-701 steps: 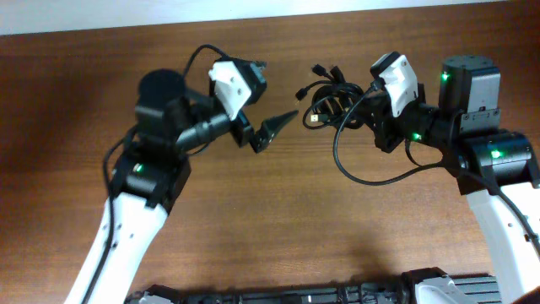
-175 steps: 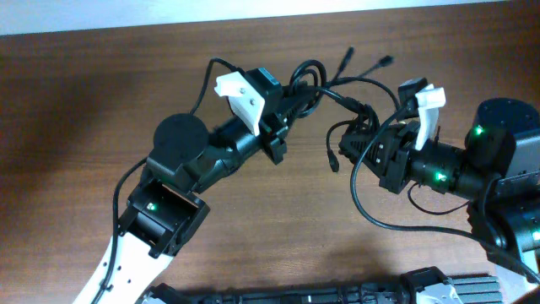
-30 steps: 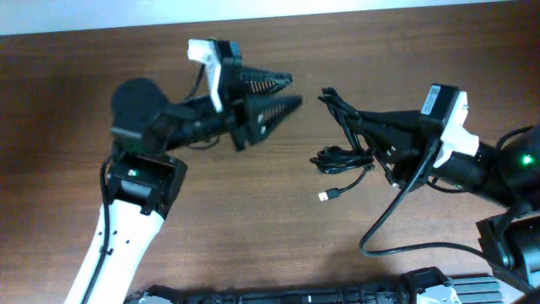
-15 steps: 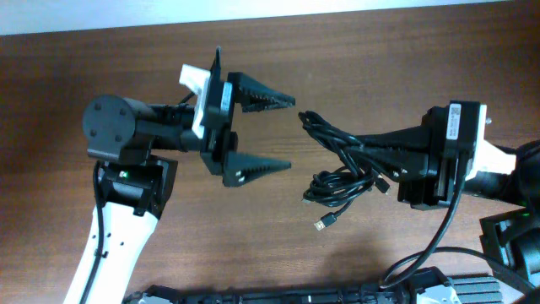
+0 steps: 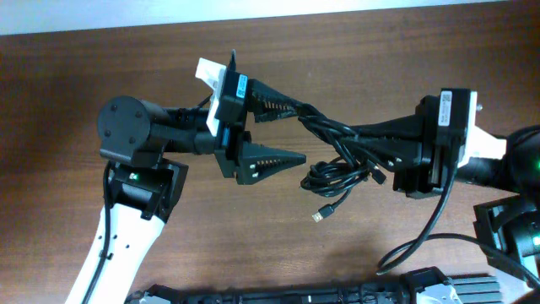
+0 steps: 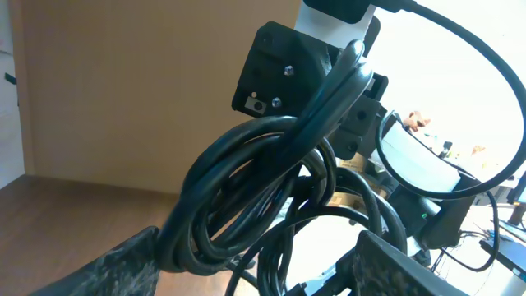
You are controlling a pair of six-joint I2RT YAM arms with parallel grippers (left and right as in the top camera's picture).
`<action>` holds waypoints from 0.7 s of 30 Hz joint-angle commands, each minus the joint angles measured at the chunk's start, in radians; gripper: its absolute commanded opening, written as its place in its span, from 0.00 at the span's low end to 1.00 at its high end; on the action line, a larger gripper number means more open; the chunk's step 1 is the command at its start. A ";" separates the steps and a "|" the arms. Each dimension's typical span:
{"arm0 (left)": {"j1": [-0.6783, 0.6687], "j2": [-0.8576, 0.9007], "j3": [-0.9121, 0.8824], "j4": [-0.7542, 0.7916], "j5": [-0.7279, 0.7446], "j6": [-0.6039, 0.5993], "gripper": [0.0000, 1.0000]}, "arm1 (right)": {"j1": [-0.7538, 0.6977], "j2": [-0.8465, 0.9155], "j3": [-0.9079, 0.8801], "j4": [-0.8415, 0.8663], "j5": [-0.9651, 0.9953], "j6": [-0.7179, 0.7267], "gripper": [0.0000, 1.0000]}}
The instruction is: Untangle cables
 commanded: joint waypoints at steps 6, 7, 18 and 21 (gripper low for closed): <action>-0.055 -0.001 0.007 0.005 -0.034 0.017 0.65 | -0.002 -0.008 0.015 0.019 -0.009 0.009 0.04; -0.055 -0.001 0.007 0.006 -0.034 0.017 0.57 | -0.002 -0.008 0.015 0.019 -0.009 0.008 0.04; -0.055 -0.001 0.007 0.002 -0.014 0.017 0.75 | -0.002 -0.006 0.015 0.072 0.003 0.008 0.04; -0.055 -0.001 0.007 0.002 -0.015 0.017 0.66 | -0.002 -0.006 0.015 0.071 -0.002 0.009 0.04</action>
